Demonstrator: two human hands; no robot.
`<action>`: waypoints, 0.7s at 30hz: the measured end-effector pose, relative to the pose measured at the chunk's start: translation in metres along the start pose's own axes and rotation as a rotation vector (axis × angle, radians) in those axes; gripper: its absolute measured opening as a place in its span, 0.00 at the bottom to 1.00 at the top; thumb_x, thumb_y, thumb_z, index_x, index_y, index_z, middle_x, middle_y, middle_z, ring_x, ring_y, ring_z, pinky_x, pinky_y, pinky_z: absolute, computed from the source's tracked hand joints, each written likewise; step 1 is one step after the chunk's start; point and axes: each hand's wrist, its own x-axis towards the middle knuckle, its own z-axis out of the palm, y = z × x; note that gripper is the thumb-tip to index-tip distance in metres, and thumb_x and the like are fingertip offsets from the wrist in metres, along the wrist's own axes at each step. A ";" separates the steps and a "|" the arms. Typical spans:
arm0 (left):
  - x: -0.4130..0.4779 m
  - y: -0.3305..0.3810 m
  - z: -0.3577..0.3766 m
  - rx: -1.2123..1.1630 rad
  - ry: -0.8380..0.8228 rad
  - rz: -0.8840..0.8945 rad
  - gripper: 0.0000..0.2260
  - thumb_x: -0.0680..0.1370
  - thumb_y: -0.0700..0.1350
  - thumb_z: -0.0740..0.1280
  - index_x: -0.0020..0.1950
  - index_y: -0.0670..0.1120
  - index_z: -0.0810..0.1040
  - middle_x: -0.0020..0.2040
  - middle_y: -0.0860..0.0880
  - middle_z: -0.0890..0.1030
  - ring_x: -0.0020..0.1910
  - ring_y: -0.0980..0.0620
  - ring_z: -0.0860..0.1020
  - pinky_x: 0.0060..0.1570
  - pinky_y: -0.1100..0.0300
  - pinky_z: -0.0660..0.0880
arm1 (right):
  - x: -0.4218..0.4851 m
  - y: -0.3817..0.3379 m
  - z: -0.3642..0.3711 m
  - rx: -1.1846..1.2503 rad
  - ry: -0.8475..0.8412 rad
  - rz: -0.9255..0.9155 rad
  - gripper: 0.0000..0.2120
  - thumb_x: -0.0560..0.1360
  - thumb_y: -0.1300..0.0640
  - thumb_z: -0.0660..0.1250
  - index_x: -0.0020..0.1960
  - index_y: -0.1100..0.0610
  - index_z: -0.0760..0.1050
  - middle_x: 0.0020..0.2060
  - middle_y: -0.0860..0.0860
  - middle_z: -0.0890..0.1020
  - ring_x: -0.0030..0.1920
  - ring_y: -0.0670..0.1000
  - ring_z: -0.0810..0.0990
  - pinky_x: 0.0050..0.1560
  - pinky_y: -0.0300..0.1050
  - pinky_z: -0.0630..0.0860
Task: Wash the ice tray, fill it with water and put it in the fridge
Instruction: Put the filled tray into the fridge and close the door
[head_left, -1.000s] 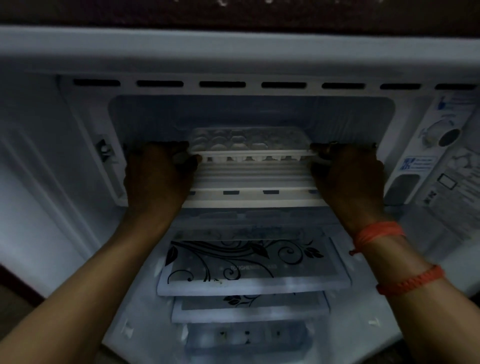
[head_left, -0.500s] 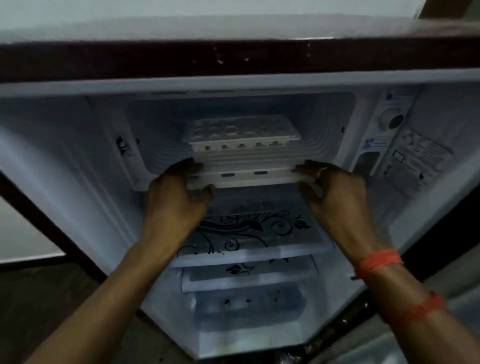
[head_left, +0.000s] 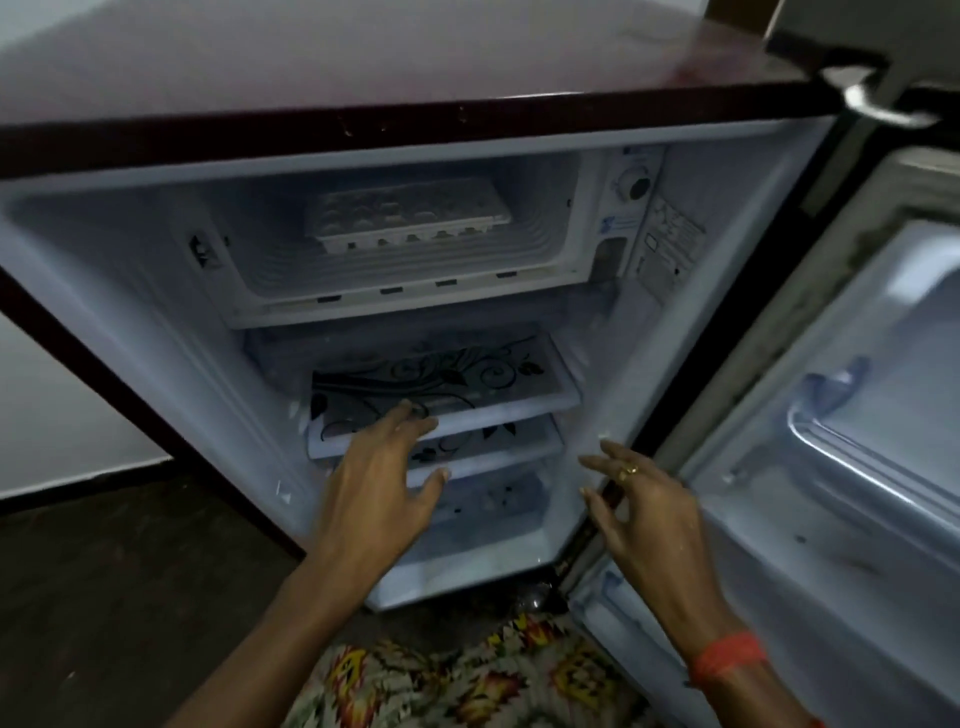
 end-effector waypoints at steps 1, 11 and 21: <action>-0.010 0.002 0.005 0.001 -0.027 -0.005 0.24 0.76 0.48 0.74 0.71 0.48 0.76 0.77 0.46 0.69 0.72 0.44 0.71 0.66 0.53 0.70 | -0.014 0.004 -0.004 0.002 -0.009 0.024 0.15 0.74 0.58 0.76 0.61 0.53 0.84 0.65 0.52 0.81 0.58 0.53 0.84 0.60 0.43 0.76; -0.091 0.066 0.056 -0.057 -0.266 0.071 0.23 0.77 0.53 0.73 0.71 0.52 0.75 0.76 0.50 0.70 0.72 0.46 0.71 0.66 0.53 0.71 | -0.140 0.055 -0.057 -0.051 -0.002 0.329 0.15 0.73 0.55 0.77 0.59 0.50 0.84 0.62 0.53 0.83 0.60 0.55 0.82 0.60 0.49 0.78; -0.148 0.186 0.090 -0.081 -0.437 0.272 0.23 0.77 0.52 0.72 0.72 0.53 0.75 0.73 0.49 0.74 0.71 0.46 0.72 0.65 0.52 0.73 | -0.233 0.084 -0.130 0.010 0.124 0.559 0.11 0.77 0.53 0.74 0.59 0.49 0.84 0.61 0.50 0.83 0.62 0.52 0.81 0.59 0.41 0.73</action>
